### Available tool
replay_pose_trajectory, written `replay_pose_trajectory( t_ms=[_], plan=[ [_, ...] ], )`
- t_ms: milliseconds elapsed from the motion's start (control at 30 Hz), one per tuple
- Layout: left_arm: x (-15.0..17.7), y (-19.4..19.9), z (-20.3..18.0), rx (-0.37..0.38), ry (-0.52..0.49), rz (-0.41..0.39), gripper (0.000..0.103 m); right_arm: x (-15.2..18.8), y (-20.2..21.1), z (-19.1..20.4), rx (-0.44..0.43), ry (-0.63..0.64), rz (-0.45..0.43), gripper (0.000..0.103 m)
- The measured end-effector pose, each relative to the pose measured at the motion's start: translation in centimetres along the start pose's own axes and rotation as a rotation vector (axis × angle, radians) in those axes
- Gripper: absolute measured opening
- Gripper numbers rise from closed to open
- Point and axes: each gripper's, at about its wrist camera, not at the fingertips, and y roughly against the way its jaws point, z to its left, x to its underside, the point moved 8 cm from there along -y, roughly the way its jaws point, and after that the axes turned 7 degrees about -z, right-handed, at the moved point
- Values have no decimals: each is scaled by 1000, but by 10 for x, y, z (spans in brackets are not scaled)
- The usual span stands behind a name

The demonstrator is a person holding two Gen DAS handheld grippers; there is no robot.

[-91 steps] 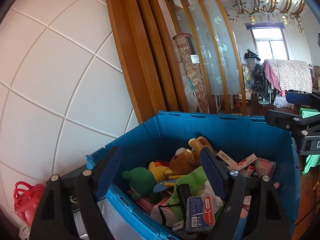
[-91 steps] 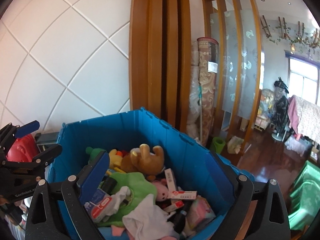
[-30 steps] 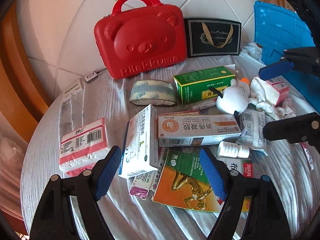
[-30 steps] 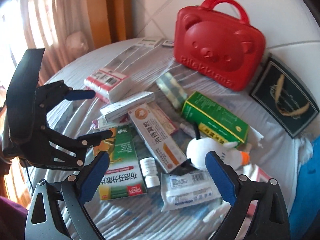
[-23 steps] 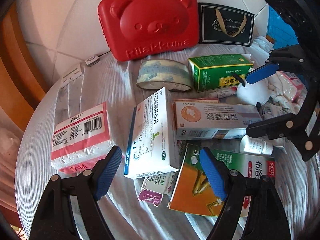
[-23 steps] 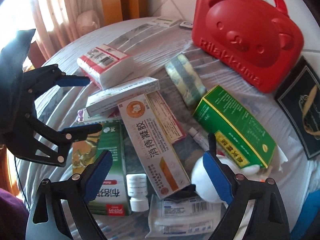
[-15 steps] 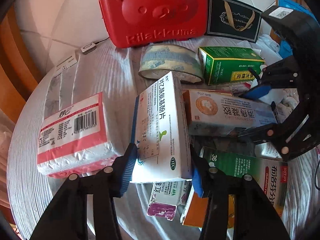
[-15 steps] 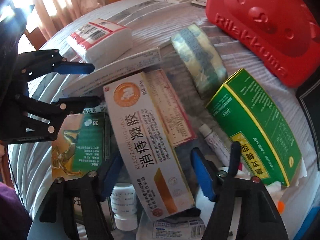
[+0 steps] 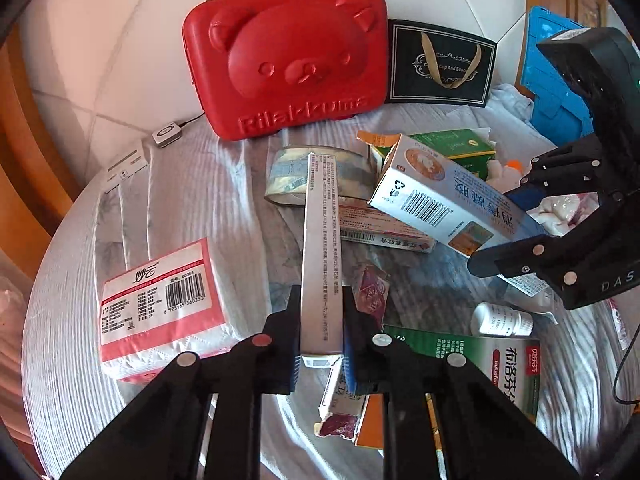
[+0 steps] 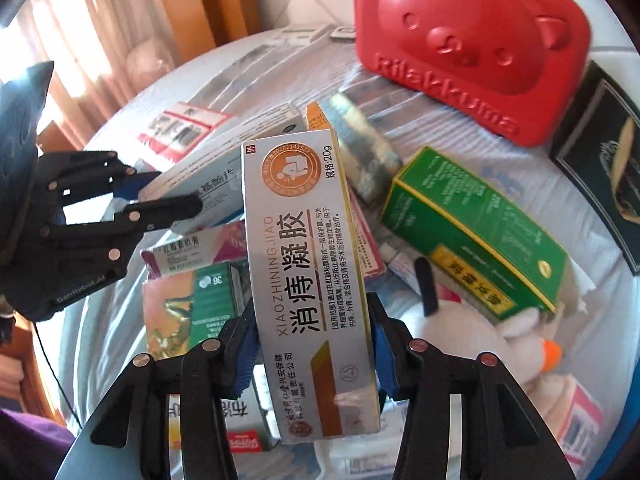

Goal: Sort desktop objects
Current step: 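Lift both held boxes and carry them toward the blue bin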

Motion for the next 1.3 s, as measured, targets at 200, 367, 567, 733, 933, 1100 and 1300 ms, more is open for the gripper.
replay_pose_trajectory(
  t_ms=[200,367,567,733,933,1100,1300],
  plan=[
    [-23,37,-10,11,-15,-76,16,-2,41,-1,25,-109,-86,48],
    [-46,70,-27,22,-37,-146,16,2,91,-8,67,-197,-181,48],
    [-61,102,-71,119,-95,-204,16,15,178,-13,174,-296,-331,48],
    [-97,137,-135,270,-201,-303,16,35,273,-16,345,-355,-465,48],
    [-153,182,-251,485,-344,-436,16,80,385,-27,593,-433,-562,48],
    [-195,221,-357,624,-416,-536,16,126,473,-56,767,-500,-621,48],
    [-238,241,-462,720,-440,-594,16,184,546,-116,885,-584,-635,48]
  ],
)
